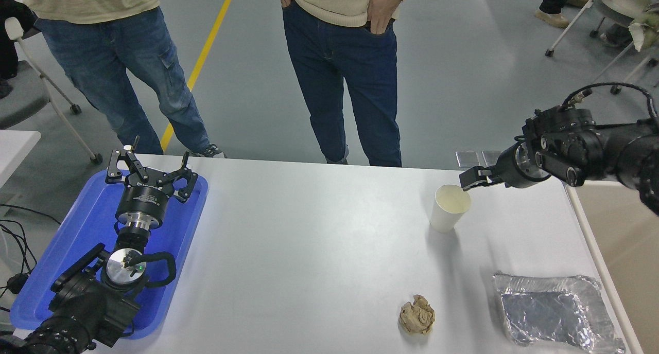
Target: Pick up paper cup place in dustbin
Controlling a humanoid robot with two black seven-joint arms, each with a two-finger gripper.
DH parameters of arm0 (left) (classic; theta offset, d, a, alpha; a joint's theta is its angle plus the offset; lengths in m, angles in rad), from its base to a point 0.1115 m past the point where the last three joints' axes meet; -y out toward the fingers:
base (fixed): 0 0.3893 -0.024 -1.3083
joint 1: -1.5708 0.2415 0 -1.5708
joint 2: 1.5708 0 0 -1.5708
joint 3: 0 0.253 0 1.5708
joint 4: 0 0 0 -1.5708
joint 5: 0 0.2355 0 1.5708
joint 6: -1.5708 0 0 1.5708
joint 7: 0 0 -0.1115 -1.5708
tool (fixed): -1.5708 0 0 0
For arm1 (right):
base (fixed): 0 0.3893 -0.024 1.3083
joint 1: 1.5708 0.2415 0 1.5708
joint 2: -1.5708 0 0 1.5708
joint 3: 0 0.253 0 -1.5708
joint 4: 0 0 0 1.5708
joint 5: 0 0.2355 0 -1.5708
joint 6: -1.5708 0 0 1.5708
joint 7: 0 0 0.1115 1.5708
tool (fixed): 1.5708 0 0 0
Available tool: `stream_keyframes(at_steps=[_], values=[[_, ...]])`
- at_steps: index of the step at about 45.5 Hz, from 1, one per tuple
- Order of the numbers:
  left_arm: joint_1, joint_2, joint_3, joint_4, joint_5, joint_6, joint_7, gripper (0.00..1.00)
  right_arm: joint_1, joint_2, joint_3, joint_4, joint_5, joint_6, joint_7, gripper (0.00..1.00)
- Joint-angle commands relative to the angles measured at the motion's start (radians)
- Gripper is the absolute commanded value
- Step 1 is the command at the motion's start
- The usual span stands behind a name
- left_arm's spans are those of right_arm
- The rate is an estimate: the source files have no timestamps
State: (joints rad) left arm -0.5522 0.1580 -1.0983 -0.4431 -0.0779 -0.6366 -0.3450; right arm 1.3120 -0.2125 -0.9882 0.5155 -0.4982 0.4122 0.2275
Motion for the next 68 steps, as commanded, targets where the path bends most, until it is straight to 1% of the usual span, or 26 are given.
stream_keyframes(at_steps=[1,6,15,22,25,27,29,32,35,37,40,41,42,43,54,59,68], values=[[0.0,0.0,0.0,0.0,0.0,0.0,0.0,1.0,-0.071,0.018,0.055,-0.023,0.0,-0.078,-0.03,1.0],[0.0,0.0,0.0,0.0,0.0,0.0,0.0,1.0,-0.085,0.025,0.059,-0.026,0.0,-0.105,-0.031,1.0],[0.0,0.0,0.0,0.0,0.0,0.0,0.0,1.0,-0.122,0.035,0.083,-0.051,0.0,-0.136,-0.046,1.0],[0.0,0.0,0.0,0.0,0.0,0.0,0.0,1.0,-0.139,0.038,0.109,-0.061,-0.002,-0.138,-0.066,0.94],[0.0,0.0,0.0,0.0,0.0,0.0,0.0,1.0,-0.142,0.044,0.111,-0.061,-0.002,-0.139,-0.068,0.87],[0.0,0.0,-0.002,0.0,0.0,0.0,0.0,1.0,-0.148,0.047,0.109,-0.063,-0.002,-0.144,-0.068,0.85],[0.0,0.0,0.0,0.0,0.0,-0.001,0.0,1.0,-0.149,0.048,0.111,-0.063,-0.002,-0.147,-0.069,0.78],[0.0,0.0,0.0,0.0,0.0,0.0,0.0,1.0,-0.149,0.048,0.111,-0.063,-0.002,-0.15,-0.079,0.56],[0.0,0.0,0.0,0.0,0.0,0.0,0.0,1.0,-0.151,0.051,0.109,-0.063,-0.003,-0.148,-0.088,0.39],[0.0,0.0,0.0,0.0,0.0,0.0,0.0,1.0,-0.151,0.05,0.111,-0.063,-0.003,-0.148,-0.091,0.25],[0.0,0.0,0.0,0.0,0.0,-0.001,0.0,1.0,-0.151,0.051,0.111,-0.063,-0.002,-0.148,-0.094,0.19],[0.0,0.0,0.0,0.0,0.0,0.0,0.0,1.0,-0.151,0.051,0.111,-0.063,-0.002,-0.15,-0.094,0.13],[0.0,0.0,0.0,0.0,0.0,0.0,0.0,1.0,-0.151,0.051,0.111,-0.063,-0.002,-0.15,-0.094,0.02],[0.0,0.0,0.0,0.0,0.0,0.0,0.0,1.0,-0.151,0.051,0.109,-0.063,-0.002,-0.148,-0.094,0.0],[0.0,0.002,0.0,0.0,0.0,0.0,0.0,1.0,-0.119,0.045,0.111,-0.045,0.003,-0.133,-0.092,0.0],[0.0,0.002,0.0,0.0,0.0,0.0,0.0,1.0,-0.054,0.039,0.097,0.004,0.004,-0.11,-0.089,0.0],[0.002,0.002,0.0,0.0,0.0,0.0,0.0,1.0,0.104,-0.067,0.072,0.164,0.001,-0.072,-0.089,0.0]])
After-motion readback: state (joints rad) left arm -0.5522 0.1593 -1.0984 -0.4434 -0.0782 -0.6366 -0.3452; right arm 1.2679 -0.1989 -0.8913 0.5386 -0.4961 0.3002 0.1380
